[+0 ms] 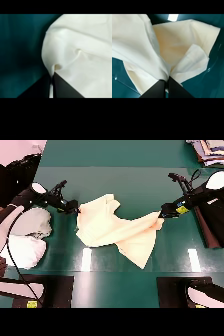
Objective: Fold the shirts.
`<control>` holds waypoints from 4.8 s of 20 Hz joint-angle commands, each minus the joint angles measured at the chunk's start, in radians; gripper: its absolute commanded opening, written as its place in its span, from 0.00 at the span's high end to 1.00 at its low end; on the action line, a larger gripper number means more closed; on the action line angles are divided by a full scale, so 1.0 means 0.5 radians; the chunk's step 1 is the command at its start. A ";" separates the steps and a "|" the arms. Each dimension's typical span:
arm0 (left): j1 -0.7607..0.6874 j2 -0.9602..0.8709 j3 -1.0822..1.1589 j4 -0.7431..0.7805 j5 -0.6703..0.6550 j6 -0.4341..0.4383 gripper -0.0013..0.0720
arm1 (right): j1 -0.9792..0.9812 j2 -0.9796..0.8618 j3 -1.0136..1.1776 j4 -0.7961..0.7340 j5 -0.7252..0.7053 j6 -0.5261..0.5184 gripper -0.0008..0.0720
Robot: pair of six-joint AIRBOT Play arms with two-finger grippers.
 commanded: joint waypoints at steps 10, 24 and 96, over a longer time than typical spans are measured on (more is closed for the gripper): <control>0.003 1.183 1.129 0.380 -0.130 -0.003 0.94 | -0.336 0.001 1.503 -0.011 0.275 0.002 0.97; 0.003 1.597 1.872 0.358 -0.152 -0.281 0.94 | -1.007 0.684 1.781 0.013 0.125 -0.054 0.97; 0.288 1.172 -1.302 -0.243 -0.033 0.282 0.94 | -1.903 0.576 -1.337 -0.324 0.143 -0.322 0.35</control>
